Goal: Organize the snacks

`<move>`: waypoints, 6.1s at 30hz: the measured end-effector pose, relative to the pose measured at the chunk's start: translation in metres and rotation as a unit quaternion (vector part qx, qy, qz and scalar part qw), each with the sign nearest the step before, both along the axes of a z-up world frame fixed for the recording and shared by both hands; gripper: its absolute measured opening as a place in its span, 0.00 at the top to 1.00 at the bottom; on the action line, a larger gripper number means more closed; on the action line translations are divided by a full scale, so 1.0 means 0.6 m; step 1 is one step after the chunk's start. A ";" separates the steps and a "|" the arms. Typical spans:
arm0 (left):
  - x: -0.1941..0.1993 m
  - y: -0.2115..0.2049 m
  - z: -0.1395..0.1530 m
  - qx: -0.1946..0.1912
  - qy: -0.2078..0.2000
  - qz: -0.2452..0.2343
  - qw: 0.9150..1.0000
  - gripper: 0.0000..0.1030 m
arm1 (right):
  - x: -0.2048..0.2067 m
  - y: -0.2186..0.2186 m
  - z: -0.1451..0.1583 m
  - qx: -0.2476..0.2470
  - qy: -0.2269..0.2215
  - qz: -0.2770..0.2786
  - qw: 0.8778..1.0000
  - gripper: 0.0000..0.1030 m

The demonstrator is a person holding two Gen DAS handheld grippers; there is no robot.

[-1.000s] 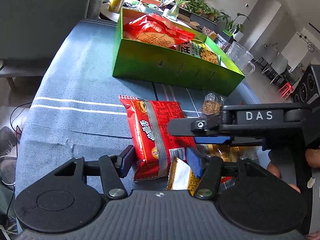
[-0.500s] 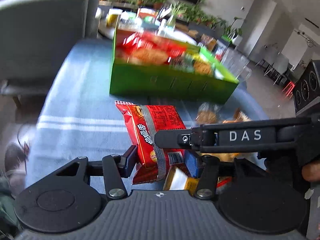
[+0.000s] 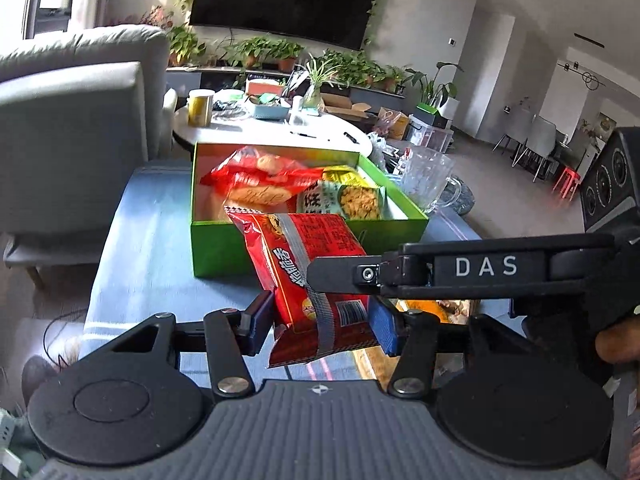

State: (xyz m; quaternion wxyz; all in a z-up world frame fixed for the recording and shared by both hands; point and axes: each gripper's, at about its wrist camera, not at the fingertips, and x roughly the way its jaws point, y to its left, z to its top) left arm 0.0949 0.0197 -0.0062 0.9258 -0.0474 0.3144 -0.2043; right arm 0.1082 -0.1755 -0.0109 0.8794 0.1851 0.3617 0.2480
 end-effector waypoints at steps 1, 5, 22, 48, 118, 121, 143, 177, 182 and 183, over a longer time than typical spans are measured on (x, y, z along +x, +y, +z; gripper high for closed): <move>0.002 -0.002 0.003 0.002 0.000 -0.002 1.000 0.53 | 0.003 -0.002 0.002 0.002 -0.001 -0.001 1.000 0.50; 0.034 -0.002 0.012 -0.006 0.016 -0.003 1.000 0.53 | 0.025 -0.013 0.009 0.016 0.013 -0.005 1.000 0.50; 0.197 -0.001 0.021 -0.013 -0.007 0.006 1.000 0.52 | 0.157 -0.020 0.027 0.046 0.007 -0.014 0.999 0.49; 0.238 0.012 -0.064 0.020 0.011 0.024 0.999 0.49 | 0.207 0.001 -0.041 0.008 -0.011 0.011 1.000 0.49; -0.167 0.016 -0.108 0.120 0.052 0.014 0.991 0.34 | -0.087 -0.056 -0.021 -0.042 -0.057 0.013 0.997 0.41; -0.161 0.019 -0.122 0.132 0.059 0.025 0.989 0.34 | -0.094 -0.044 -0.022 -0.053 -0.059 0.023 0.997 0.40; -0.132 0.071 -0.122 0.107 0.052 0.069 0.991 0.52 | -0.089 0.055 -0.086 -0.171 -0.045 0.152 0.972 0.34; -0.125 0.048 -0.092 0.105 0.026 0.091 0.990 0.38 | -0.080 -0.018 -0.054 -0.107 -0.067 0.040 0.991 0.38; -0.143 0.062 -0.105 0.135 0.043 0.107 0.984 0.33 | -0.080 -0.024 -0.056 -0.099 -0.065 0.043 0.992 0.38; -0.142 0.062 -0.110 0.136 0.051 0.107 0.984 0.32 | -0.080 -0.022 -0.056 -0.098 -0.065 0.044 0.992 0.38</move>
